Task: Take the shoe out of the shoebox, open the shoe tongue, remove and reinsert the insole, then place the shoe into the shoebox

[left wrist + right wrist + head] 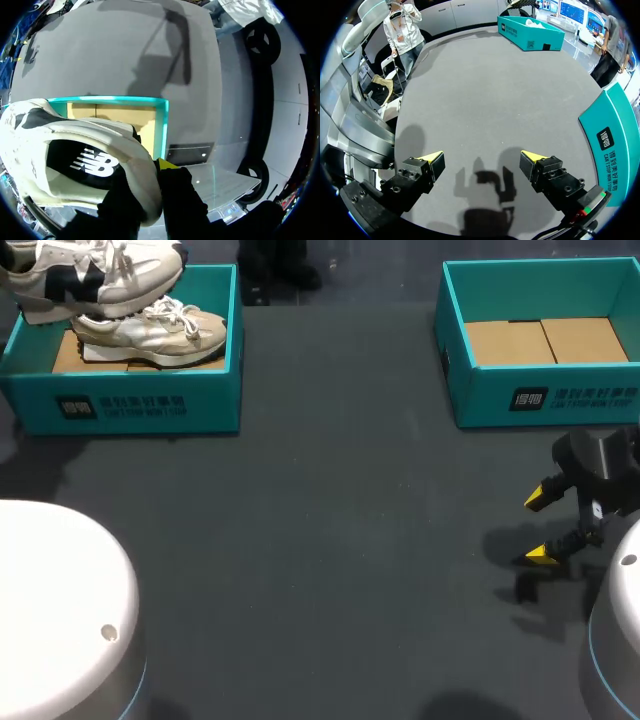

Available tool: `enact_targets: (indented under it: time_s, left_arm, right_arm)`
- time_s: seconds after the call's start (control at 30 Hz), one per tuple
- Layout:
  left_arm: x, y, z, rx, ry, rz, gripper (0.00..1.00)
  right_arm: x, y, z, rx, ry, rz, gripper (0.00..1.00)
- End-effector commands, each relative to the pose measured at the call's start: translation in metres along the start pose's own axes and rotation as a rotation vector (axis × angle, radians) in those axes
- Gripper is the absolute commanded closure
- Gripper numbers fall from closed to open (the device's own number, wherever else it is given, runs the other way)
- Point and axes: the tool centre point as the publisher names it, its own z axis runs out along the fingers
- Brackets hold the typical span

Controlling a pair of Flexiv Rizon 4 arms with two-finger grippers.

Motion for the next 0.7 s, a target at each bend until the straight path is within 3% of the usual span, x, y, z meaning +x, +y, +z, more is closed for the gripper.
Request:
enact_targets:
  time_s: [0.03, 0.33, 0.7]
  left_arm:
    - [-0.008, -0.022, -0.024, -0.017, 0.038, -0.002, 1.00]
    - [-0.021, -0.063, -0.049, 0.069, 0.049, 0.035, 1.00]
    - [-0.021, -0.063, -0.049, 0.069, 0.049, 0.035, 1.00]
  right_arm:
    - [0.002, 0.000, -0.001, 0.002, -0.003, 0.001, 0.00]
    - [0.002, 0.000, -0.001, 0.002, -0.003, 0.001, 0.00]
    - [0.002, 0.000, -0.001, 0.002, -0.003, 0.001, 0.00]
